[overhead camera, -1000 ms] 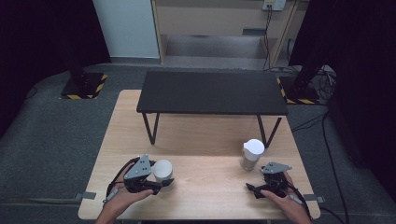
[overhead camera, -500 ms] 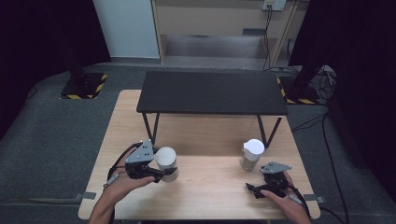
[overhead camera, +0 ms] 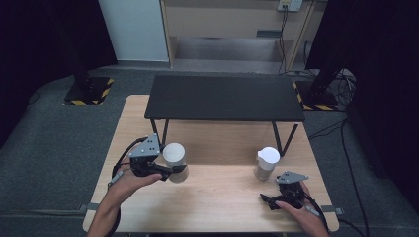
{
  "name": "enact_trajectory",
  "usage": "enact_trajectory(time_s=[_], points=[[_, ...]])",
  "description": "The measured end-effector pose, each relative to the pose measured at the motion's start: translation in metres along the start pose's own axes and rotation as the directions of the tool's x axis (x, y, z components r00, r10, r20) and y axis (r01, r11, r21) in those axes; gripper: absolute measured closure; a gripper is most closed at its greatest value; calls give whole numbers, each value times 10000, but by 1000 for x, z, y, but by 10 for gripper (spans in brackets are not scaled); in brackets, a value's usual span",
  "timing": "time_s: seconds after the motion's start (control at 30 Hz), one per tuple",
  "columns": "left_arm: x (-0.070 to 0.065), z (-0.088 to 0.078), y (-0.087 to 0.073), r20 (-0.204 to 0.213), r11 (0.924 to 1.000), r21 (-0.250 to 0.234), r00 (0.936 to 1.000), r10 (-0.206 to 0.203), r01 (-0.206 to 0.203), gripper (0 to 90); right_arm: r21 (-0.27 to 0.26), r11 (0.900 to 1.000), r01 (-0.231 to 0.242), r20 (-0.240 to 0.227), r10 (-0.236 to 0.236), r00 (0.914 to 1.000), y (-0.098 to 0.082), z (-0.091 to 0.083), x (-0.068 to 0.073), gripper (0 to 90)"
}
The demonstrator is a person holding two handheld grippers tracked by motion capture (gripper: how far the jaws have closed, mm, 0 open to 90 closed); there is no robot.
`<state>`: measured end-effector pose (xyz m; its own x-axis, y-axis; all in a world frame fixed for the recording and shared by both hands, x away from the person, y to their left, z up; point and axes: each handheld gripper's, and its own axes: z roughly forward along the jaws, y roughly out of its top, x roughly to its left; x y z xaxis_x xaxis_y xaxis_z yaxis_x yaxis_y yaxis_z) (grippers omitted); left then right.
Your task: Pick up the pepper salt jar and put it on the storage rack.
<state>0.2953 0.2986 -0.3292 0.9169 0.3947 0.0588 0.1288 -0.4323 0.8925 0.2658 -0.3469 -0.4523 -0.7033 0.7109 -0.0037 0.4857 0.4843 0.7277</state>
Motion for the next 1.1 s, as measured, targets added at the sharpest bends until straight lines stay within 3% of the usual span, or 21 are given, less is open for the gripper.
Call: enact_trajectory(time_s=[0.3,0.53,1.1], points=[[10,-2,22,76,9997,172,9998,177,-178,336,0,10000,-1,8,1,10000,0,0,0,26],[22,-7,35,91,9999,-104,10000,-6,7,336,2,10000,-6,15,6,10000,0,0,0,26],[42,-15,100,63,9989,-60,9988,475,-475,336,11,10000,-32,49,32,10000,0,0,1,27]])
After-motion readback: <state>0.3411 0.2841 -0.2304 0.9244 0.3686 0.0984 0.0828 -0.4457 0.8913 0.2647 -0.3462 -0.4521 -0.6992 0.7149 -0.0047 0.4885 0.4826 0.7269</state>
